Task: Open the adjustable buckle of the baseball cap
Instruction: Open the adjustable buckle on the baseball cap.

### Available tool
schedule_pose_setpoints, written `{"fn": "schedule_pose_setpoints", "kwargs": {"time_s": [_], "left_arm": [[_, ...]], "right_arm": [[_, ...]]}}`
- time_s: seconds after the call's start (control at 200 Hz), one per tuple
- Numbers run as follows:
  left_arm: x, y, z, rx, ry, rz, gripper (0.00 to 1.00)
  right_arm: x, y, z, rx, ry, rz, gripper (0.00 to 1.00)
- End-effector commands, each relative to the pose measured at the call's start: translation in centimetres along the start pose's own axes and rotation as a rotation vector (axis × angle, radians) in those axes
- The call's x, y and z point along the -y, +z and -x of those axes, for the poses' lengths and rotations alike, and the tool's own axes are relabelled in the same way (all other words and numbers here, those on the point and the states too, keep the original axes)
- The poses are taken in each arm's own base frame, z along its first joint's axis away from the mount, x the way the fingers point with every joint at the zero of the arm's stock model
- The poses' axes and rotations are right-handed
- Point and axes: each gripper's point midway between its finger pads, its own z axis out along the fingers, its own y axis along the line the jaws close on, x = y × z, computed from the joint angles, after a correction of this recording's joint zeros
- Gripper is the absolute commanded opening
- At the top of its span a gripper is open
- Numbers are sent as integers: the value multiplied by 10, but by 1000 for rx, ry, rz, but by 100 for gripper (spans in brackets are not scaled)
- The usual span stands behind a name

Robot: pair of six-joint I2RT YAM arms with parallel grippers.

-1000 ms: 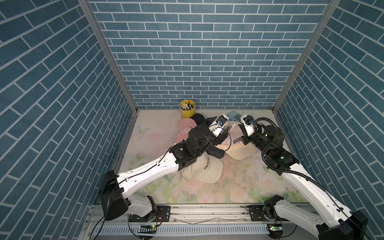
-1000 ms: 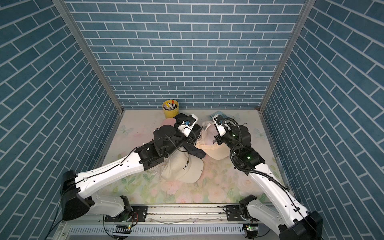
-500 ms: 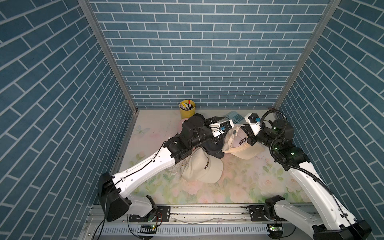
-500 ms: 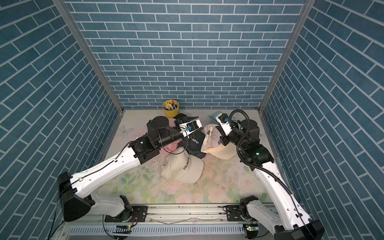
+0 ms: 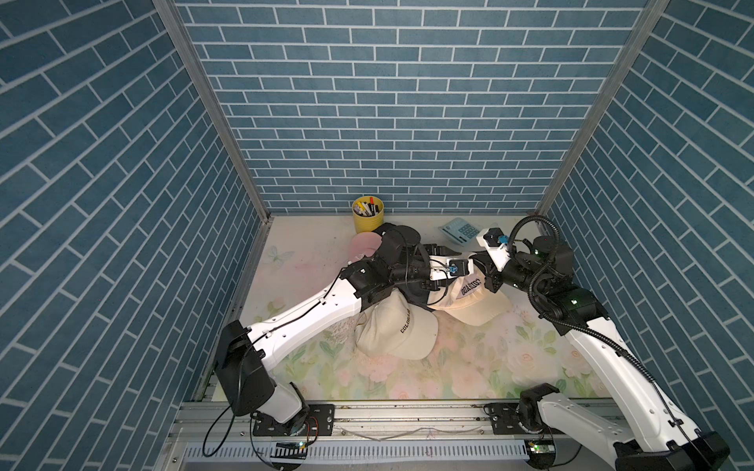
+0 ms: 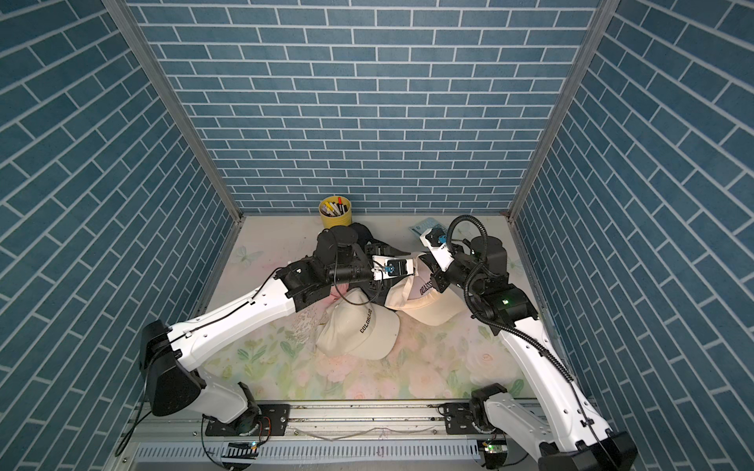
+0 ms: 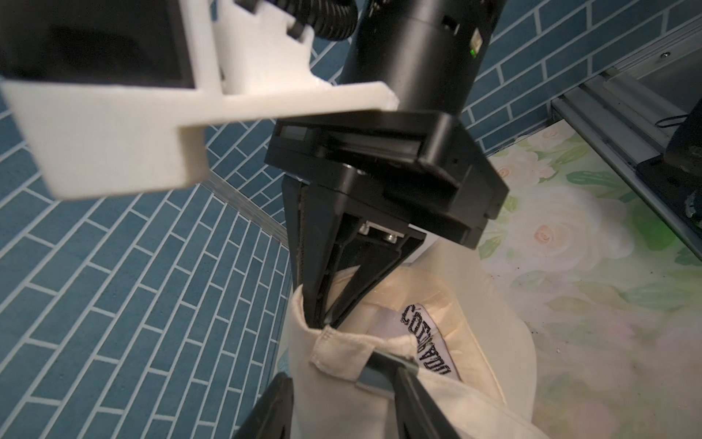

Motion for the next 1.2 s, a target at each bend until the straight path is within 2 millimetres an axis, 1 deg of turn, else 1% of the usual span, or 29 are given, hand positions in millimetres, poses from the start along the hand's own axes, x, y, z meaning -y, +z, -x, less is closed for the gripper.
{"fn": "schedule_pose_setpoints", "kwargs": {"time_s": [0.0,0.125,0.35,0.69,0.91,1.08,1.195], "left_arm": [[-1,3,5,21,22,-11,48],[-4,5,5,22,38,0,48],[1,11,3,3,69,-48,48],[7,6,2,-29,103,-42,39],[4,-5,9,-3,95,21,41],[7,-4,7,-9,93,17,42],[9,-1,8,-5,96,-3,41]], "right_arm": [[-5,-4,16,34,-61,34,0],[-9,-3,16,34,-63,55,0],[-11,1,15,4,-82,75,0],[-5,7,9,-33,-84,44,0],[-4,11,5,-42,-62,47,0],[-5,10,7,-37,-62,54,0],[-5,11,8,-45,-57,61,0]]}}
